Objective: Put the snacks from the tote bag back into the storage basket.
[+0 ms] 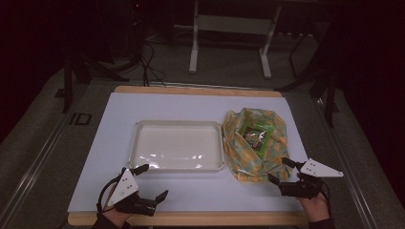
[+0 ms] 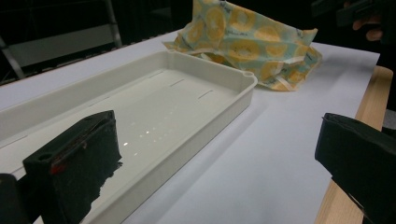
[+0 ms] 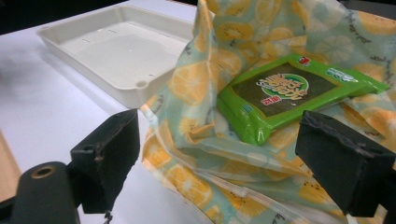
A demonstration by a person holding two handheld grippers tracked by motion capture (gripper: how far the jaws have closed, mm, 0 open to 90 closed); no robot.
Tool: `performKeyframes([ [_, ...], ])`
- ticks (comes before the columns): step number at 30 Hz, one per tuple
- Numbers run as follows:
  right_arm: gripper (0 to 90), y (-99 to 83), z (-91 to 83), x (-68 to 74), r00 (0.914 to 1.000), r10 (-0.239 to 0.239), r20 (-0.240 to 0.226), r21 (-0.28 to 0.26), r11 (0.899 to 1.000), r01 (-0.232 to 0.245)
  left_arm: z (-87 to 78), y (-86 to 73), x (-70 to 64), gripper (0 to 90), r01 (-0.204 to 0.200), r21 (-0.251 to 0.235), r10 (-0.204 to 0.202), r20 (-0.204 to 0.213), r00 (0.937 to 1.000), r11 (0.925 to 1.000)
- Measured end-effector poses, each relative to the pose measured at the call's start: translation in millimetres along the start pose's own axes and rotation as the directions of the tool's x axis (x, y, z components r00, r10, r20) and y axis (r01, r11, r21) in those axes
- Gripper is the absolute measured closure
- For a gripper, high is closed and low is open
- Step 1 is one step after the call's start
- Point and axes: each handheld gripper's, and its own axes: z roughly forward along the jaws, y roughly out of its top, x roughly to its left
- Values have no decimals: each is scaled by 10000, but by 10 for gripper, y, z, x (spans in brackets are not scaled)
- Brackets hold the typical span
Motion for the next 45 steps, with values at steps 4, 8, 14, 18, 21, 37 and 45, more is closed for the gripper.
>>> performKeyframes([
  [4, 128, 15, -16, -7, 9986, 238, -482, 158, 9996, -230, 19, -8, -3, 4, -100, 86, 100, 49, 9999, 9999],
  [8, 133, 26, 42, 52, 9976, -154, -668, 816, 9964, 209, 24, -13, -3, 4, -136, 51, 135, 129, 9998, 9999],
  [14, 130, 67, 85, 152, 9898, -857, -1142, 971, 9905, 970, 26, -7, -16, 4, -302, 17, 301, 178, 9994, 9995],
  [18, 123, 105, 74, 170, 9842, -796, -1580, 726, 9931, 919, 43, -4, -26, 4, -311, -30, 311, 258, 9992, 9995],
  [21, 115, 140, 65, 191, 9810, -897, -1723, 645, 9927, 1021, 52, -4, -20, 4, -312, -12, 312, 264, 9992, 9995],
  [37, 128, 356, -10, 206, 9719, -1578, -1746, 124, 9866, 1624, 71, -4, -33, 4, -497, 24, 497, 230, 9985, 9988],
  [45, 125, 491, -23, 196, 9758, -1542, -1553, -116, 9880, 1543, 75, 4, -61, 4, -643, -110, 646, 350, 9973, 9979],
])
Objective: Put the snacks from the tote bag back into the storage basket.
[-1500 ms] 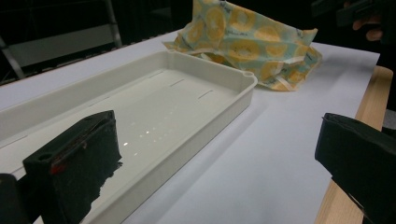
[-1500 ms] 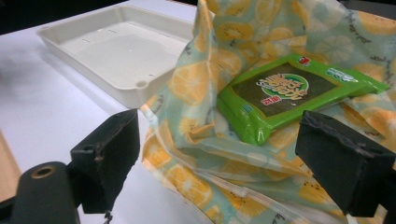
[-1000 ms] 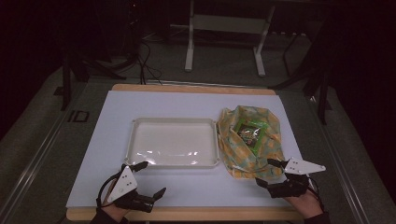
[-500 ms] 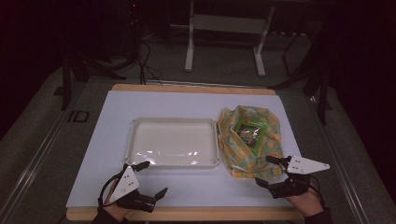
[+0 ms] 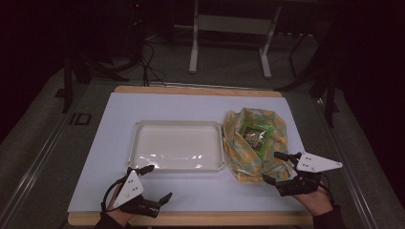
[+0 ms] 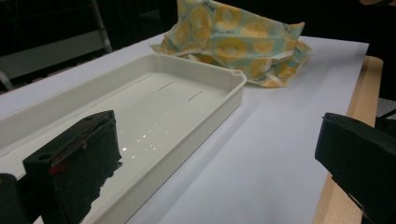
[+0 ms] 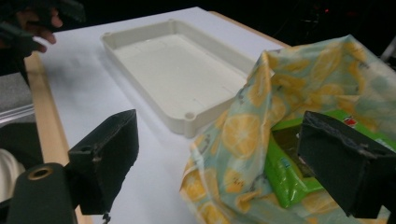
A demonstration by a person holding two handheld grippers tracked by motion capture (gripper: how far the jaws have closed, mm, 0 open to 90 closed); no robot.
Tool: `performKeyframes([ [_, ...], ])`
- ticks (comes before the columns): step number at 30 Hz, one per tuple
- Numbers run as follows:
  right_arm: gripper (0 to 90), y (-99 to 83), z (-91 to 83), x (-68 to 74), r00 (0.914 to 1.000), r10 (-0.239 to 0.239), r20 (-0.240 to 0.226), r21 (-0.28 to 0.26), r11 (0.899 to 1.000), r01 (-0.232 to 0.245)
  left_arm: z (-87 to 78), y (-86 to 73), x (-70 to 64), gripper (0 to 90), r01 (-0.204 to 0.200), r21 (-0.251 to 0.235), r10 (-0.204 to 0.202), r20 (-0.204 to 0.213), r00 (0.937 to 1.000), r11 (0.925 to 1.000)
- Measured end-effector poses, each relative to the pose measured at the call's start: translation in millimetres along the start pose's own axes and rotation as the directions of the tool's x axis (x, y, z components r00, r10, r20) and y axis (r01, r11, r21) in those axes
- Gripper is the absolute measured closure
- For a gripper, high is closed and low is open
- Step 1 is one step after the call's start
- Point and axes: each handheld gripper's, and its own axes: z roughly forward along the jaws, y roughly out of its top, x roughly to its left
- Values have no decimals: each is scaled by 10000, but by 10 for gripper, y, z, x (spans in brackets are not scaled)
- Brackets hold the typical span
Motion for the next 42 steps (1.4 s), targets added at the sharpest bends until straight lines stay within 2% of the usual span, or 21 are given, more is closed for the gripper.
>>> performKeyframes([
  [5, 126, 57, -6, -23, 9998, 6, 187, -213, 9998, -2, -3, 3, -7, 4, -48, -85, 49, 63, 10000, 10000],
  [13, 139, 172, -20, -127, 9941, 332, 1028, -506, 9983, -281, -1, 8, -14, 4, -95, -135, 97, 133, 9999, 9999],
  [19, 148, 232, -22, -229, 9906, 686, 1182, -531, 9966, -626, -9, 13, -17, 4, -65, -262, 68, 144, 9999, 9996],
  [20, 148, 252, -16, -271, 9879, 795, 1335, -559, 9958, -726, -9, 13, -17, 4, -75, -257, 78, 140, 9999, 9996],
  [28, 154, 303, 14, -393, 9825, 904, 1626, -601, 9949, -816, -18, 26, -30, 4, -206, -387, 209, 77, 9998, 9990],
  [33, 154, 325, 32, -467, 9748, 1008, 1993, -618, 9940, -901, -19, 27, -30, 4, -185, -395, 190, 123, 9997, 9990],
  [35, 160, 335, 40, -521, 9675, 1234, 2206, -653, 9916, -1116, -19, 27, -28, 4, -171, -398, 175, 110, 9998, 9991],
  [42, 168, 314, 99, -633, 9572, 1450, 2505, -543, 9893, -1357, -13, 27, -39, 4, -282, -379, 287, 141, 9995, 9989],
])
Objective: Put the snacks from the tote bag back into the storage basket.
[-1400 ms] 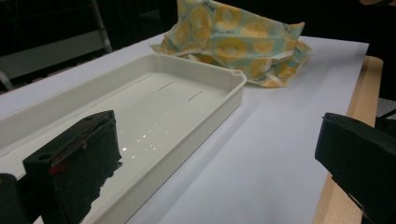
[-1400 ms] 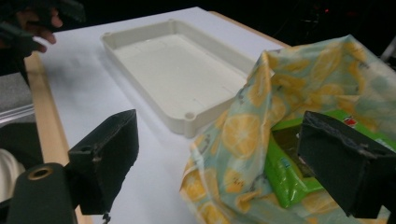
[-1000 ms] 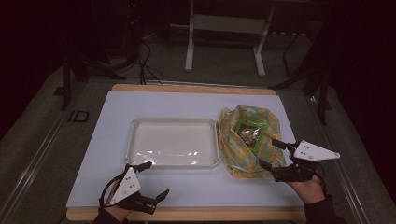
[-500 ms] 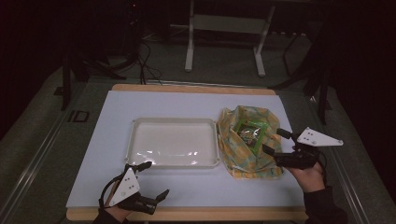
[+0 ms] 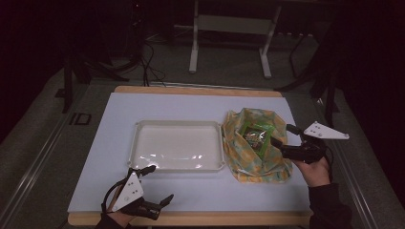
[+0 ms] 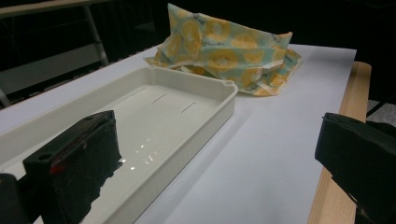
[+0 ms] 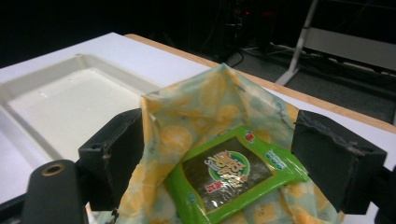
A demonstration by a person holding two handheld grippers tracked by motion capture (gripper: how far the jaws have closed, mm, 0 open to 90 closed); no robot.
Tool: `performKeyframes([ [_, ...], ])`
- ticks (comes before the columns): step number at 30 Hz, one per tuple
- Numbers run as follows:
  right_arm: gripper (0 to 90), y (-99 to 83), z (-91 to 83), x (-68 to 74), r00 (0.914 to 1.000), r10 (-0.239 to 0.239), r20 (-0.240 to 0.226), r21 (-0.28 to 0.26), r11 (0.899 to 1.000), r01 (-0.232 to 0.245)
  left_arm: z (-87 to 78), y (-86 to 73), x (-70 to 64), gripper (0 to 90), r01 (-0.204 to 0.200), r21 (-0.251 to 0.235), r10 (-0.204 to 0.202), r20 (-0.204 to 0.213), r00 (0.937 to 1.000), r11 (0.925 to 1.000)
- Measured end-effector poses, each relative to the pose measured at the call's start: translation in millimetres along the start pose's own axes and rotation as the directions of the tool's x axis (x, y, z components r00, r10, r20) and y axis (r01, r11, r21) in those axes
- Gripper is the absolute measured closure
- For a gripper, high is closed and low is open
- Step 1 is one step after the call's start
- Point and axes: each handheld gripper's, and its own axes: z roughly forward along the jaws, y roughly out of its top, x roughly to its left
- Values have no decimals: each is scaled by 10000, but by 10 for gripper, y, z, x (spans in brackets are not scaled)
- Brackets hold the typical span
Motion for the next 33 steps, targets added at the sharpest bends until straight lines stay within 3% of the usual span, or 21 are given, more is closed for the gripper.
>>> performKeyframes([
  [10, 193, -93, 183, -122, 9982, 541, 251, 399, 9977, -551, 4, 1, 4, 4, 66, 4, -66, 20, 10000, 10000],
  [18, 212, -195, 365, -199, 9913, 1230, 474, 963, 9872, -1271, 8, 1, 3, 4, 71, 22, -71, 35, 10000, 10000],
  [24, 203, -266, 519, -257, 9870, 1483, 617, 1642, 9739, -1566, 5, 3, 2, 4, 43, 6, -43, 31, 10000, 10000],
  [25, 195, -290, 574, -284, 9838, 1656, 680, 1907, 9658, -1758, 5, 3, 1, 4, 44, 13, -44, 36, 10000, 10000],
  [31, 195, -335, 666, -351, 9756, 1978, 954, 2166, 9524, -2143, 9, 3, -5, 4, -13, 66, 13, 50, 10000, 10000],
  [33, 255, -357, 717, -385, 9719, 2059, 1143, 2426, 9429, -2283, 11, 3, -7, 4, -9, 67, 8, 65, 10000, 10000],
])
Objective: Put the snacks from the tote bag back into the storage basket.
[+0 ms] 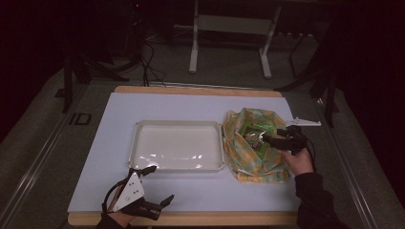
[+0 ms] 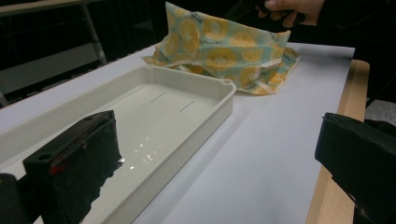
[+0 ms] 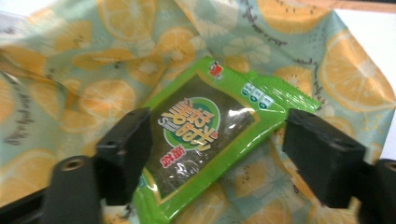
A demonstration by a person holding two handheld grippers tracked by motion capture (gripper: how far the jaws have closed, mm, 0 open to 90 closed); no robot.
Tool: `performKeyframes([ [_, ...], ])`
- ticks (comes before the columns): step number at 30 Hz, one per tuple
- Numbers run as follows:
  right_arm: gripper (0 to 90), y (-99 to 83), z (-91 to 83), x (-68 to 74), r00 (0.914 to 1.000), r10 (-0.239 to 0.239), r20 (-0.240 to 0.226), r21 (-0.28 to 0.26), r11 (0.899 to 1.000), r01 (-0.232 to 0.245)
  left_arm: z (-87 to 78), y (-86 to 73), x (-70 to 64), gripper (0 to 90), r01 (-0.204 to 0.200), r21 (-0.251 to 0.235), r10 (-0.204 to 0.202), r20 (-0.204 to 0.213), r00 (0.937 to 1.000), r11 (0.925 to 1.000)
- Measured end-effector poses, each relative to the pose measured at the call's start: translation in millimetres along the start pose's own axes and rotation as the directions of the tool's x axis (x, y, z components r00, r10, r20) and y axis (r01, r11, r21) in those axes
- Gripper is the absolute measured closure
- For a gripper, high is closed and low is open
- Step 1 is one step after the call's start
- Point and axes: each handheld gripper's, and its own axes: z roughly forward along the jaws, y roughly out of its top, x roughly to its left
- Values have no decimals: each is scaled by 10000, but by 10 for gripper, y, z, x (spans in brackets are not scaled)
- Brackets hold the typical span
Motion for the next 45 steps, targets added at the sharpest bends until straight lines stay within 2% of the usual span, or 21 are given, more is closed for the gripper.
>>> performKeyframes([
  [3, 297, -11, 59, -39, 9998, 207, 63, 235, 9995, -209, 3, 0, -1, 4, -20, 14, 20, 16, 10000, 10000],
  [9, 353, -69, 171, -152, 9950, 995, 34, 509, 9937, -996, 2, 0, -2, 4, -33, 18, 33, 25, 10000, 10000],
  [12, 383, -89, 198, -167, 9946, 1016, 214, 575, 9931, -1027, 4, 0, -4, 4, -40, 25, 40, 34, 10000, 10000],
  [14, 458, -94, 200, -171, 9950, 967, 231, 531, 9938, -978, 6, -1, -5, 4, -61, 37, 61, 32, 10000, 10000],
  [15, 498, -94, 204, -178, 9941, 1084, -31, 687, 9918, -1079, 6, -1, -5, 4, -65, 40, 65, 28, 10000, 10000],
  [16, 489, -86, 231, -213, 9894, 1391, -415, 1110, 9848, -1337, 7, -1, -5, 4, -62, 41, 62, 28, 10000, 10000],
  [17, 534, -90, 244, -242, 9829, 1751, -576, 1257, 9779, -1669, 7, -1, -5, 4, -62, 41, 62, 28, 10000, 10000],
  [20, 567, -111, 270, -289, 9770, 2067, -519, 1469, 9693, -1972, 8, -2, -8, 4, -69, 59, 69, 37, 10000, 10000],
  [21, 567, -111, 270, -289, 9770, 2067, -519, 1469, 9693, -1972, 9, -2, -9, 4, -70, 55, 69, 36, 10000, 10000],
  [22, 565, -120, 297, -307, 9709, 2309, -637, 1722, 9608, -2173, 9, -2, -8, 4, -74, 60, 73, 36, 10000, 10000],
  [23, 565, -120, 297, -307, 9709, 2309, -637, 1722, 9608, -2173, 12, -3, -8, 4, -56, 47, 56, 39, 10000, 10000],
  [24, 566, -123, 315, -313, 9644, 2537, -741, 1833, 9541, -2369, 14, -3, -8, 4, -64, 56, 64, 43, 10000, 10000],
  [25, 566, -123, 321, -314, 9622, 2633, -701, 1834, 9515, -2470, 14, -3, -8, 4, -64, 56, 64, 43, 10000, 10000],
  [31, 570, -106, 353, -299, 9611, 2697, -597, 1901, 9483, -2543, 14, -3, -6, 4, -85, 86, 84, 49, 10000, 9999],
  [32, 569, -87, 397, -267, 9704, 2365, -496, 2066, 9530, -2217, 14, -3, -6, 4, -81, 88, 81, 57, 10000, 9999],
  [33, 579, -80, 409, -259, 9714, 2319, -506, 2064, 9541, -2170, 14, -3, -6, 4, -86, 90, 85, 56, 9999, 9999],
  [36, 591, -68, 432, -252, 9700, 2376, -513, 2131, 9515, -2218, 15, -3, -6, 4, -86, 93, 85, 59, 9999, 9999],
  [38, 658, -56, 456, -248, 9678, 2456, -550, 2202, 9484, -2282, 15, -3, -4, 4, -90, 93, 90, 50, 9999, 9999],
  [41, 706, -42, 476, -241, 9625, 2615, -729, 2354, 9423, -2382, 15, -3, -3, 4, -90, 101, 90, 57, 9999, 9999],
  [43, 695, -31, 489, -221, 9629, 2599, -725, 2373, 9422, -2364, 17, -3, -4, 4, -112, 114, 111, 61, 9999, 9999],
  [45, 609, -23, 532, -199, 9597, 2670, -879, 2463, 9393, -2388, 18, -3, -6, 4, -116, 118, 115, 71, 9999, 9999],
])
